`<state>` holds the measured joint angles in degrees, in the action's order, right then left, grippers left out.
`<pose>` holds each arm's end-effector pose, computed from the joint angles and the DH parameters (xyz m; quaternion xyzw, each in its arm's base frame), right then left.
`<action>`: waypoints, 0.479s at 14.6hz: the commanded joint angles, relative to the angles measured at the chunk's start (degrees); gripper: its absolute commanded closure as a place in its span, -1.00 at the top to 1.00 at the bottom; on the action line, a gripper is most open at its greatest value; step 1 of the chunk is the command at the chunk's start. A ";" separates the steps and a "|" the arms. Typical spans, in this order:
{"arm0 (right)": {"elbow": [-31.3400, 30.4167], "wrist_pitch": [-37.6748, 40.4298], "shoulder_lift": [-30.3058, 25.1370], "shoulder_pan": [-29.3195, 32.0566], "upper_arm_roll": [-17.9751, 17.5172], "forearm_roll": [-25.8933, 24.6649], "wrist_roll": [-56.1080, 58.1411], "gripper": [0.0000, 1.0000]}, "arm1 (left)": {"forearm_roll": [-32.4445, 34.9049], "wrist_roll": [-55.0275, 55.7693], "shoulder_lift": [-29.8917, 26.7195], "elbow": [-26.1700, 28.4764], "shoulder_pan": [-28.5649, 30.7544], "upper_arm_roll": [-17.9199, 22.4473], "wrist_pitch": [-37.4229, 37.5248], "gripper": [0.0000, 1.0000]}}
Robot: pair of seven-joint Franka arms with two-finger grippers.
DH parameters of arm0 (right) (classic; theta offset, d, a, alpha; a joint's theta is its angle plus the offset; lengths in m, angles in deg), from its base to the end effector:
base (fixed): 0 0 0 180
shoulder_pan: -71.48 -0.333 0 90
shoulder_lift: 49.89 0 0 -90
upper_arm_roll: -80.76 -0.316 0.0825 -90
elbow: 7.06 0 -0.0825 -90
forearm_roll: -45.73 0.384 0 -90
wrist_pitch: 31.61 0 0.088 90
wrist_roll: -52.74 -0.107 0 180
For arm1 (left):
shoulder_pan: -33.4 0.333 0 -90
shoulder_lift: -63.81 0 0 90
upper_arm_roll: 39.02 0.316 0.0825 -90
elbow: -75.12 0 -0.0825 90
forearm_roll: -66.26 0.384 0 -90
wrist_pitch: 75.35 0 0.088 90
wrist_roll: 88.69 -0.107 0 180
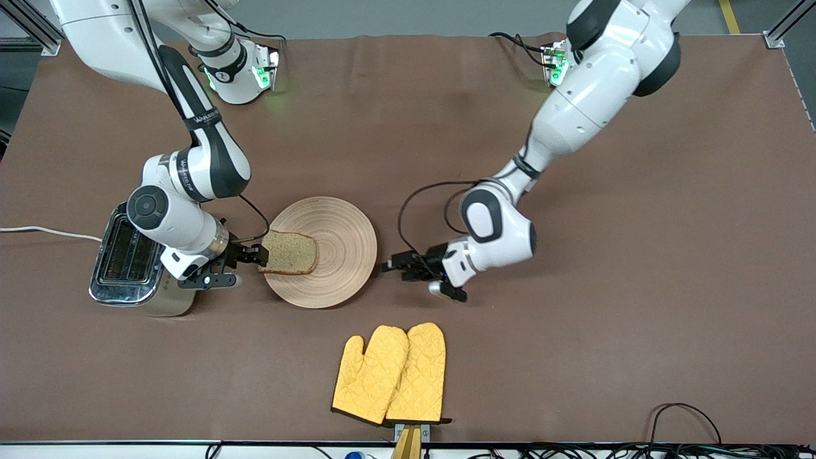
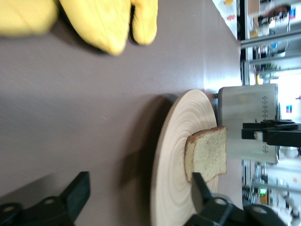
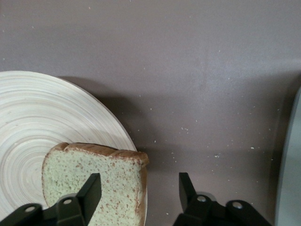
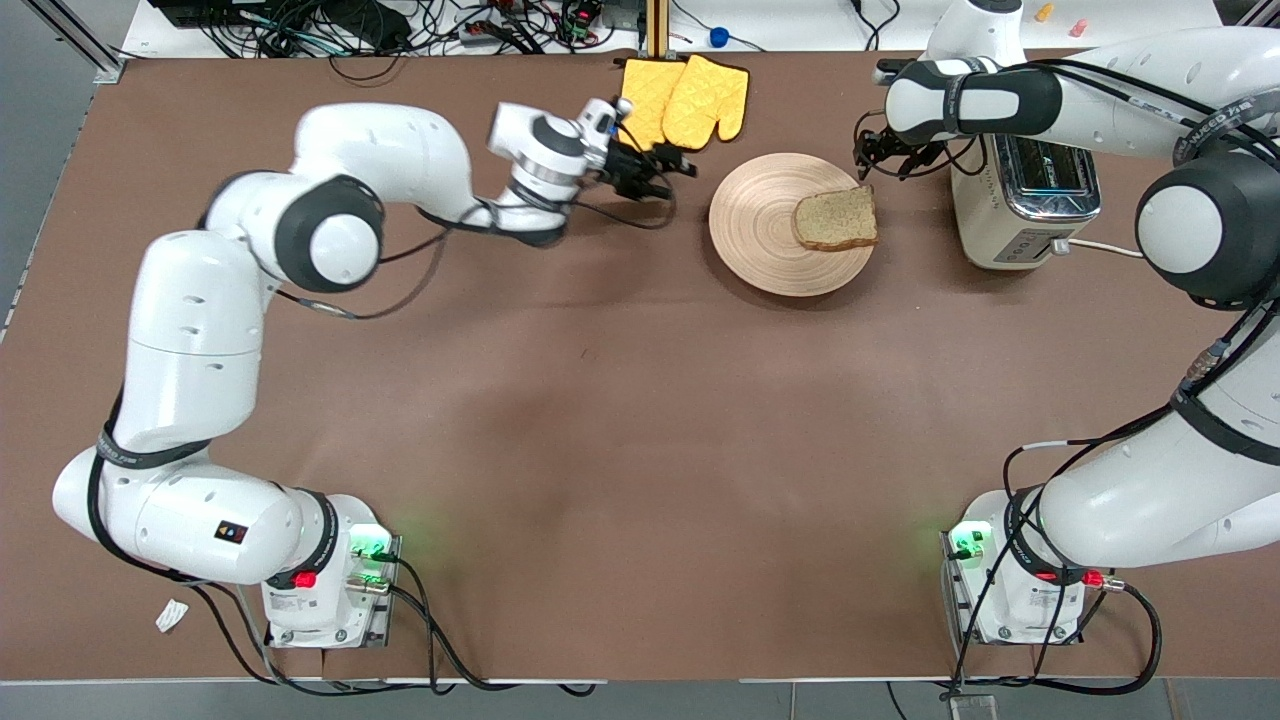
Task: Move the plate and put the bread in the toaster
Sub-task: 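Grasp the bread with the right gripper while the left gripper withdraws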
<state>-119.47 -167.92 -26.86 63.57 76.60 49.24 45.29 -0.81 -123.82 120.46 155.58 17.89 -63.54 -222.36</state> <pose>0.6041 0.1280 0.2708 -0.9992 -0.0153 -0.0017 0.0363 0.6169 -0.4085 0.1548 0.8711 -0.0343 0.0371 0.4884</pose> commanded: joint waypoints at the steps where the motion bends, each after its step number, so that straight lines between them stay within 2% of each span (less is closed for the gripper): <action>1: -1.23 -1.59 0.26 -0.27 0.21 0.09 0.42 0.42 | 11.13 3.30 -3.03 2.43 7.57 0.00 9.95 1.00; 3: -1.23 -1.68 0.96 -0.27 0.21 0.09 0.33 0.40 | 21.14 5.41 -3.21 0.85 13.20 -0.09 17.24 1.00; 5: -1.32 -1.85 1.49 -0.27 0.21 0.18 0.33 0.37 | 26.97 5.95 -2.33 -4.32 16.73 0.08 27.42 1.00; 7: -1.32 -1.85 2.01 -0.27 0.21 0.44 0.24 0.37 | 32.32 6.03 -2.33 -10.56 17.01 4.97 34.91 1.00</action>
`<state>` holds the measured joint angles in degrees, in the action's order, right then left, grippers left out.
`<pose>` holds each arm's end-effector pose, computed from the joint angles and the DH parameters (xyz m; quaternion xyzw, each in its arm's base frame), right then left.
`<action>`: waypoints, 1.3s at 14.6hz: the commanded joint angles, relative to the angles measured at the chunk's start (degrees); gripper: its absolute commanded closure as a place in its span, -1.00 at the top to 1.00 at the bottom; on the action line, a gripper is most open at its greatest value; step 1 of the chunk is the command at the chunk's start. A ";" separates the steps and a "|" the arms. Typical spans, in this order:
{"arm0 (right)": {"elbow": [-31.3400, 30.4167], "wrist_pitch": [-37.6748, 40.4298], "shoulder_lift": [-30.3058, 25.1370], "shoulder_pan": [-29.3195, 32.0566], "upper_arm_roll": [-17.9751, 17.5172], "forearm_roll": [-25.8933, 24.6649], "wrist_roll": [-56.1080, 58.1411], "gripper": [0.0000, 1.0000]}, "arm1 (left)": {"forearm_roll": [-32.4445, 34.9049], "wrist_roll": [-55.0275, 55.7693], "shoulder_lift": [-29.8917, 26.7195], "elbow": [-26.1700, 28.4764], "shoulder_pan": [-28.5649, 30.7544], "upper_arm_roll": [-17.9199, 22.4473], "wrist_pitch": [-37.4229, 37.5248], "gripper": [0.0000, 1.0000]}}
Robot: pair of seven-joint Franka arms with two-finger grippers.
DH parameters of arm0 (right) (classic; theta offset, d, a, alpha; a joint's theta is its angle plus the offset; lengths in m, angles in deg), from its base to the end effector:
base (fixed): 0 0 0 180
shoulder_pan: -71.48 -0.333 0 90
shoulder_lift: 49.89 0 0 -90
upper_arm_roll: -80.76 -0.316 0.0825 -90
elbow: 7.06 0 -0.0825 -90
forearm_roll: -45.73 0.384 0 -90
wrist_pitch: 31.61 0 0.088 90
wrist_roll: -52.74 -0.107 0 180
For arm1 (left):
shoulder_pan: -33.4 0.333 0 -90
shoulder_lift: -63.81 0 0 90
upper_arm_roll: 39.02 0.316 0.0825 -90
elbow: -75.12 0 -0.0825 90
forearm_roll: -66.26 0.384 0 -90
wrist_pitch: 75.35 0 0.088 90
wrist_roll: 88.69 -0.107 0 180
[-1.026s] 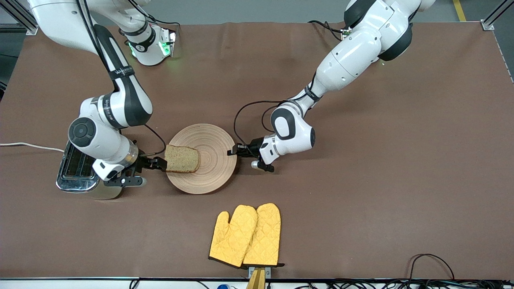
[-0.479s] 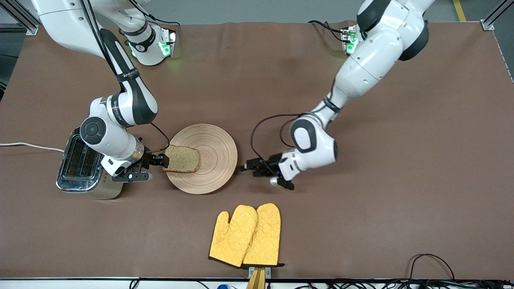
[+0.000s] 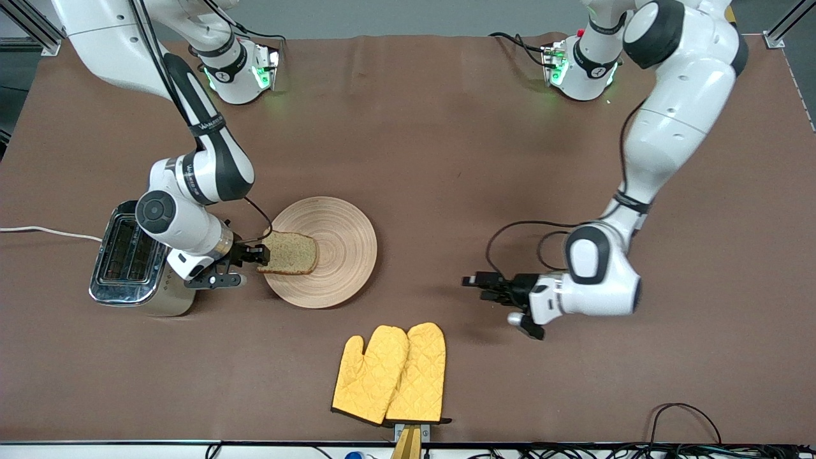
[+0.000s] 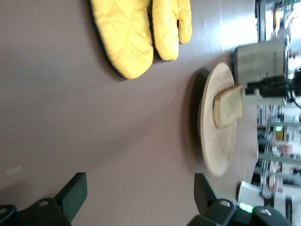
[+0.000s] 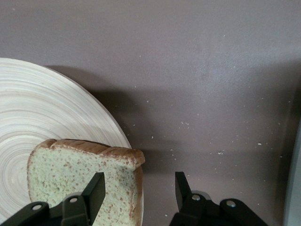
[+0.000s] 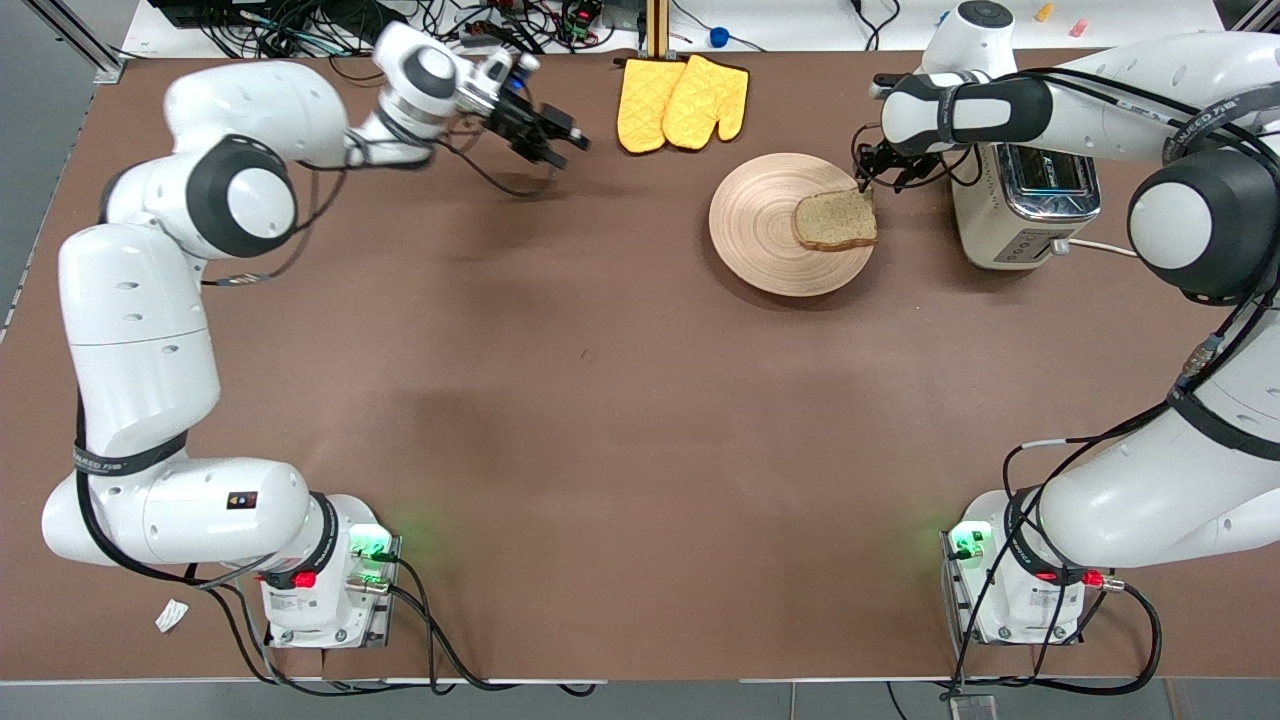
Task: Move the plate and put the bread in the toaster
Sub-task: 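Grasp the bread with the right gripper while the left gripper withdraws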
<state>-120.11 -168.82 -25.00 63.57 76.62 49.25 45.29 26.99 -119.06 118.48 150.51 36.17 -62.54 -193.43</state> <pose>0.5998 0.1270 0.2477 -0.9992 -0.0142 0.0121 0.0344 0.7007 -0.2236 0.2000 0.8809 -0.1571 -0.0348 0.4451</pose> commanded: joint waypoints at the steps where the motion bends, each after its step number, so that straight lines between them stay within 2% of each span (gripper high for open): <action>1: -0.68 -1.12 0.42 -0.27 0.19 0.53 0.24 0.37 | 8.64 1.28 -0.35 -8.21 -2.06 6.53 8.88 1.00; 3: -0.77 -1.30 0.60 -0.27 0.19 0.53 0.24 0.34 | 15.25 1.19 -1.22 -10.86 -3.39 9.44 10.58 1.00; 6: -0.68 -1.30 1.57 -0.36 0.10 0.79 -0.11 0.26 | 29.73 1.01 -0.35 -23.32 -6.00 11.81 17.33 1.00; 7: -0.68 -1.21 1.57 -0.36 0.10 0.79 -0.29 0.21 | 33.00 1.01 -1.22 -24.84 -7.94 14.61 19.09 1.00; 10: -0.59 -0.95 1.57 -0.36 0.10 0.88 -0.38 0.03 | 34.26 0.84 -7.10 -25.03 -12.77 24.53 21.48 1.00; 11: -0.59 -0.86 1.57 -0.36 0.10 0.79 -0.38 0.01 | 34.26 0.92 -8.86 -25.03 -13.49 26.57 21.48 1.00; 14: -0.50 -0.60 1.57 -0.44 0.10 0.79 -0.46 -0.04 | 35.31 4.86 -14.83 -24.68 -14.19 30.53 21.83 1.00; 15: -0.50 -0.51 1.57 -0.44 0.10 0.79 -0.46 -0.07 | 37.58 4.97 -16.85 -24.50 -15.42 31.68 23.83 1.00; 17: -0.50 -0.42 1.57 -0.44 0.10 0.79 -0.46 -0.16 | 40.41 10.90 -20.46 -24.24 -16.83 31.87 28.14 1.00; 19: -0.24 0.28 1.57 -0.44 0.10 0.88 -0.55 -0.29 | 40.51 17.43 -23.98 -23.45 -16.40 31.25 29.39 1.00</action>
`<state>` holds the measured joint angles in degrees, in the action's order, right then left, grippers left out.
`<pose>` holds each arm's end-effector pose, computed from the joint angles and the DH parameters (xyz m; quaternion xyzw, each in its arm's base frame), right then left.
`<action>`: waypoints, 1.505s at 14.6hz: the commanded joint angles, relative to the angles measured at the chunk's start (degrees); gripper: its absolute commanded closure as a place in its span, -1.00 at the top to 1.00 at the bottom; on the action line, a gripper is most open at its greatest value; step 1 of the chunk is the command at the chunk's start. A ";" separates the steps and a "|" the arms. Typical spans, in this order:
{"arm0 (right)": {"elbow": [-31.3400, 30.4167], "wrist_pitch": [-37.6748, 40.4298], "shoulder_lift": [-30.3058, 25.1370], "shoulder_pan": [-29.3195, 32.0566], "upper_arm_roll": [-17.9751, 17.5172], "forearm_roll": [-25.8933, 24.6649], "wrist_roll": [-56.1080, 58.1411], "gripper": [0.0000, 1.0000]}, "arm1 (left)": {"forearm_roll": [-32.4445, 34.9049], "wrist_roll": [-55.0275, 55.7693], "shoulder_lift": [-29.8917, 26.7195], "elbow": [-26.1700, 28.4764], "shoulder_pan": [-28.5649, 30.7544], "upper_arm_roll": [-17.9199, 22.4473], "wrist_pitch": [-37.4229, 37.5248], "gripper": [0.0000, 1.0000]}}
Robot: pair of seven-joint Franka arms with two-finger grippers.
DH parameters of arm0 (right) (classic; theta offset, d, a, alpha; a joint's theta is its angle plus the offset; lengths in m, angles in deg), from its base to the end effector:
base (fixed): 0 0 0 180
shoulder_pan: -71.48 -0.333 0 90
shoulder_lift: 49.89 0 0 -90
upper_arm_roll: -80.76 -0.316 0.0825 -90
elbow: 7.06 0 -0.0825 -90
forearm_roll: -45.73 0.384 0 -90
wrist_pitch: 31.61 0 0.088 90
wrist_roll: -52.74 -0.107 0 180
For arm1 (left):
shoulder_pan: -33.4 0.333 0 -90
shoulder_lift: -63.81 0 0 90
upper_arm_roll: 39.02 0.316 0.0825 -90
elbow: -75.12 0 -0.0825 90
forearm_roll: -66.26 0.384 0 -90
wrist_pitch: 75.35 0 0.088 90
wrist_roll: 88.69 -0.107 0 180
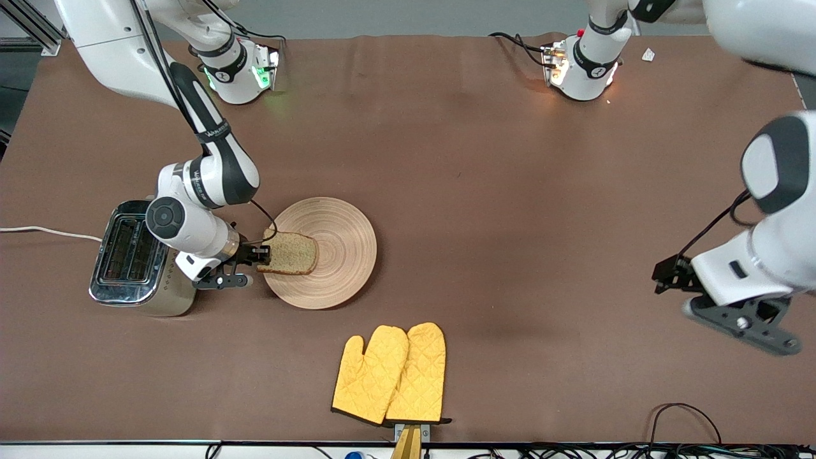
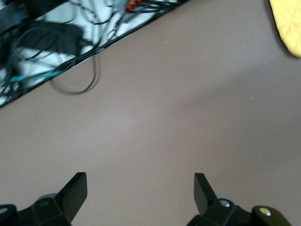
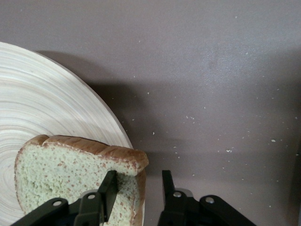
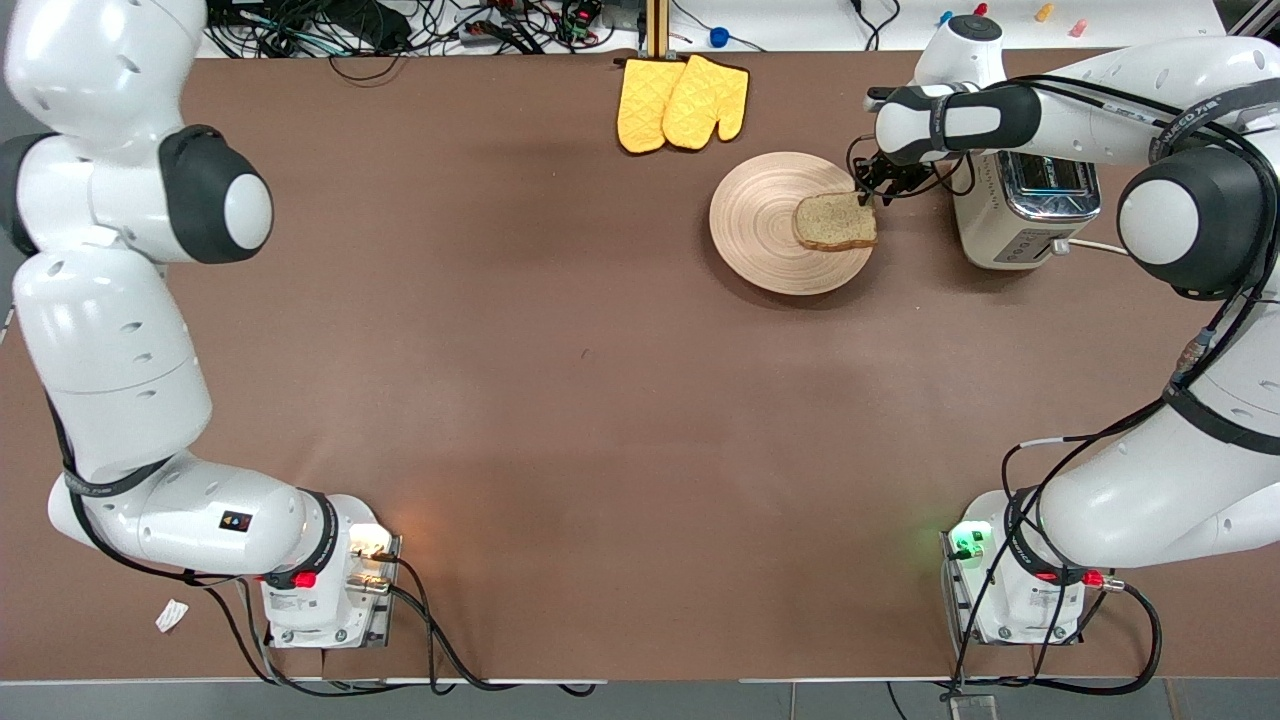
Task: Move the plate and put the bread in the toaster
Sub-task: 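Lift the bread slice and carry it over the toaster with the right gripper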
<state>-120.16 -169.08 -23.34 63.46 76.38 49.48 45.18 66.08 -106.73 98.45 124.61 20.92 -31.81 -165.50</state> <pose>0.5965 0.1302 0.2301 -0.9990 -0.0140 0.0251 0.0350 0.7122 -0.0992 0.5723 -0.9746 0.2144 -0.0506 0.0393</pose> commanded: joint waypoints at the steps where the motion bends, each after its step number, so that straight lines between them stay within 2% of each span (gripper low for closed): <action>1: -0.19 0.54 -0.18 -0.51 0.34 0.65 -0.52 -0.34 | 0.98 6.34 -5.35 2.97 -1.06 0.43 3.38 1.00; 3: -0.19 0.54 -0.09 -0.77 0.34 0.65 -0.87 -0.46 | -0.51 10.37 -7.38 4.11 -0.36 0.35 4.10 1.00; 5: -0.10 0.63 -0.18 -1.21 0.34 0.56 -2.19 -0.58 | -2.36 12.58 -10.18 7.88 0.69 0.34 2.88 1.00; 10: -0.01 0.72 -0.18 -1.56 0.34 0.56 -3.42 -0.94 | -2.28 23.81 -24.59 29.83 0.00 0.26 -6.87 1.00; 12: 0.34 0.72 -0.26 -1.65 0.34 0.56 -3.34 -0.97 | -2.28 25.95 -30.65 39.15 0.08 -0.27 -11.52 1.00; 14: 2.61 4.64 -0.44 -1.83 0.43 0.56 -3.34 -0.99 | -2.11 26.04 -34.27 44.44 0.26 -0.36 -13.91 1.00; 18: 11.56 21.16 -1.84 -1.74 0.43 0.47 -4.91 -0.99 | -1.75 25.86 -34.46 44.20 0.61 -0.27 -13.66 1.00; 20: 18.84 31.25 -1.94 -2.09 0.69 -0.93 -5.45 -0.99 | -1.58 25.60 -34.11 43.15 0.52 -0.18 -13.39 1.00; 22: 24.40 38.57 -1.94 -1.83 0.78 -7.40 -5.45 -0.99 | -1.58 25.77 -33.85 41.92 0.61 -0.18 -12.52 1.00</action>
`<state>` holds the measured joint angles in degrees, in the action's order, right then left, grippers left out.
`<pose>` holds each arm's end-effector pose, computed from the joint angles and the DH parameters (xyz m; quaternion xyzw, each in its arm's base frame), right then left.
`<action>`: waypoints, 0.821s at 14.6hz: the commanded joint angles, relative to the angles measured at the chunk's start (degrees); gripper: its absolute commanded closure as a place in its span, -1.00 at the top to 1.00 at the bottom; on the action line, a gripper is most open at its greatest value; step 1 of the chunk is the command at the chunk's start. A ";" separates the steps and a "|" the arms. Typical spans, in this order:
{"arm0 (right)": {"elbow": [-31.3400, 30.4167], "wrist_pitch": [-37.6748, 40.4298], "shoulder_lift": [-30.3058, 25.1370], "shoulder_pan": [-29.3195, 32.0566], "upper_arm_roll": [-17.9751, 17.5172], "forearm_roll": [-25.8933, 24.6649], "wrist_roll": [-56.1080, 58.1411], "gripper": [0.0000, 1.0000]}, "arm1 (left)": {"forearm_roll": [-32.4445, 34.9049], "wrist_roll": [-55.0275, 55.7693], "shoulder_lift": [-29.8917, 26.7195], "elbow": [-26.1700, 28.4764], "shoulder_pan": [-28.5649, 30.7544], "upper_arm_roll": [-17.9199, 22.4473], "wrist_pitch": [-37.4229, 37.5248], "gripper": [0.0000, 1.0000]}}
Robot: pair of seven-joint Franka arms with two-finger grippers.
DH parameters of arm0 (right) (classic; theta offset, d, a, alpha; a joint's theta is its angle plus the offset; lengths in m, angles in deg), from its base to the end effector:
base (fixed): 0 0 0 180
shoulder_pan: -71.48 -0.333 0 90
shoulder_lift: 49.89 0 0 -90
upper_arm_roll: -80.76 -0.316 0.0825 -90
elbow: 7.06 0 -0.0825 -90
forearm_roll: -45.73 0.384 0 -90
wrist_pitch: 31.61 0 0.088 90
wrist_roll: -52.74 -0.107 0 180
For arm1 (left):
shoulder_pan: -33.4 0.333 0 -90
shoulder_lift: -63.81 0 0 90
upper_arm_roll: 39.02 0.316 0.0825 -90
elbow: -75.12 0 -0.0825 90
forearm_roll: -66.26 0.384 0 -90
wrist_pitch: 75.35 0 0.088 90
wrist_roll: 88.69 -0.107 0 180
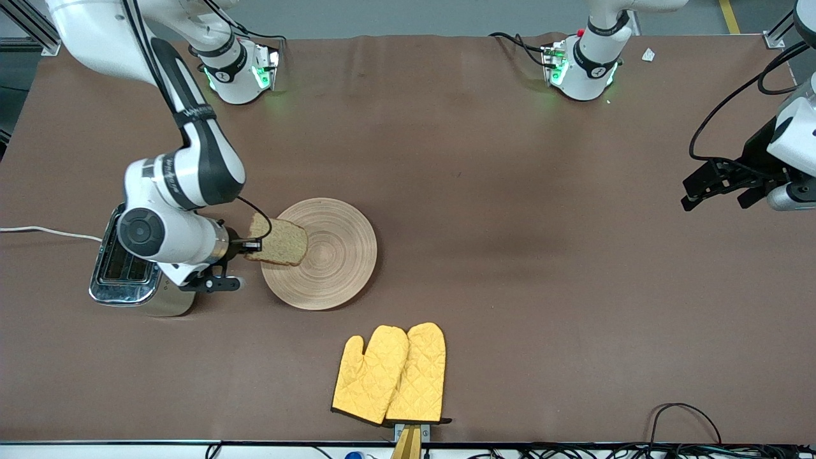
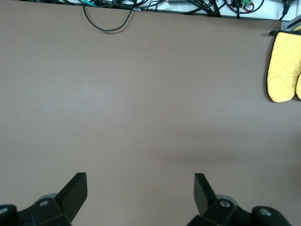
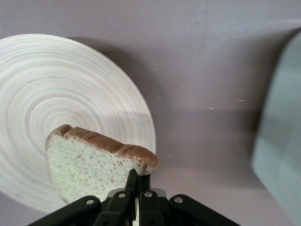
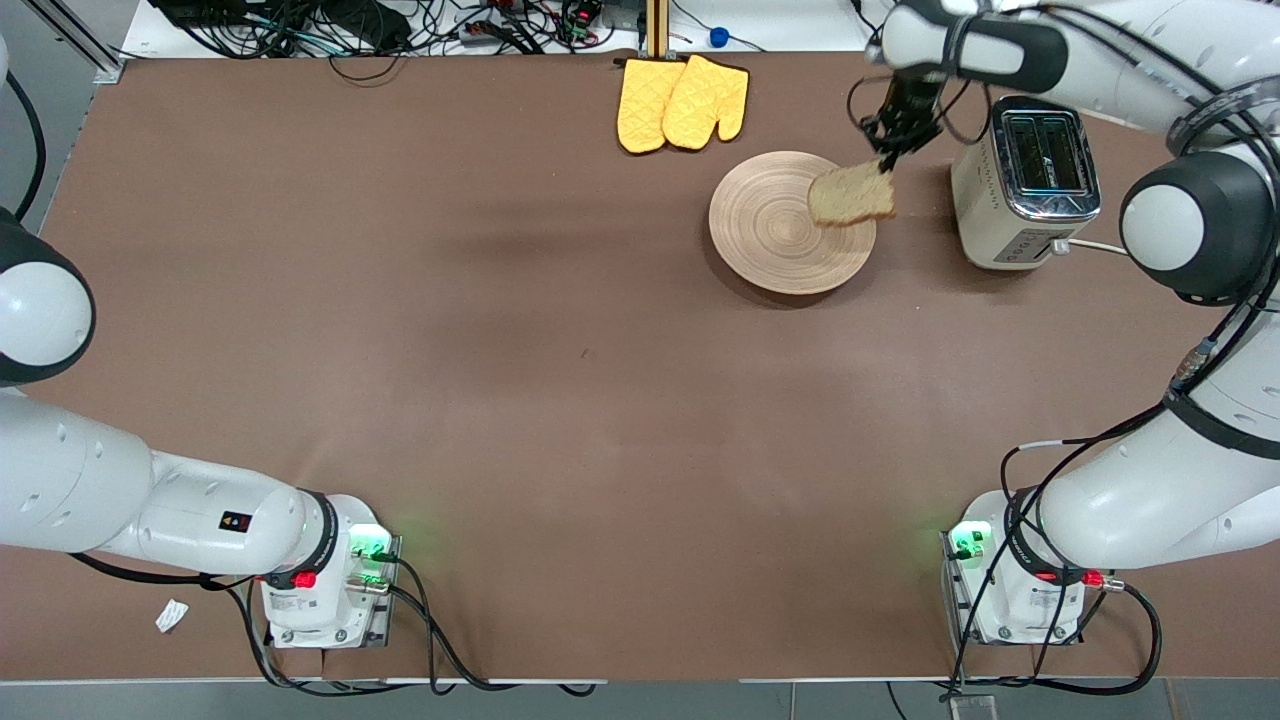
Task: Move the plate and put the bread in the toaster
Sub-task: 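Lift the bread slice and carry it over the toaster with the right gripper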
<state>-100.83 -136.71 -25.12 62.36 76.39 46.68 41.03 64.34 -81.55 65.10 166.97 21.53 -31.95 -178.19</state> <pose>0.6278 0.1468 0.3506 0.9929 0.0107 -0.1188 0.0020 0.5799 -0.0524 0.6179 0.9960 0.0225 0.0826 0.0239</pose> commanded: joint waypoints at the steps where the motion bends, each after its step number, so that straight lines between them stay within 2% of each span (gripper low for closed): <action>1: 6.57 8.67 -0.16 -0.99 0.77 -8.12 -1.30 -0.99 | 0.16 1.47 -0.76 -0.36 0.00 -0.04 2.10 1.00; 5: 11.67 17.02 -1.03 -1.26 0.59 -25.95 -1.21 -0.99 | 0.16 4.54 -1.02 -0.27 -0.35 -0.21 3.17 1.00; 8: 11.34 19.94 -0.86 -3.27 0.59 -42.30 -5.75 -0.99 | 0.25 5.17 -0.94 -0.36 -0.52 -0.22 3.17 1.00; 10: 11.24 23.01 -0.42 -3.63 0.59 -49.17 -11.65 -0.99 | 0.25 4.73 -0.94 -0.44 -0.44 -0.22 3.17 1.00; 12: 10.54 25.38 2.03 -3.81 0.59 -53.49 -16.39 -0.97 | 0.34 4.73 -0.59 -1.23 -0.70 -0.22 2.91 1.00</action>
<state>-89.36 -113.32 -25.02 59.33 76.53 -2.05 30.08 64.34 -77.24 64.97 166.64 21.20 -32.11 -176.08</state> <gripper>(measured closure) 0.960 0.000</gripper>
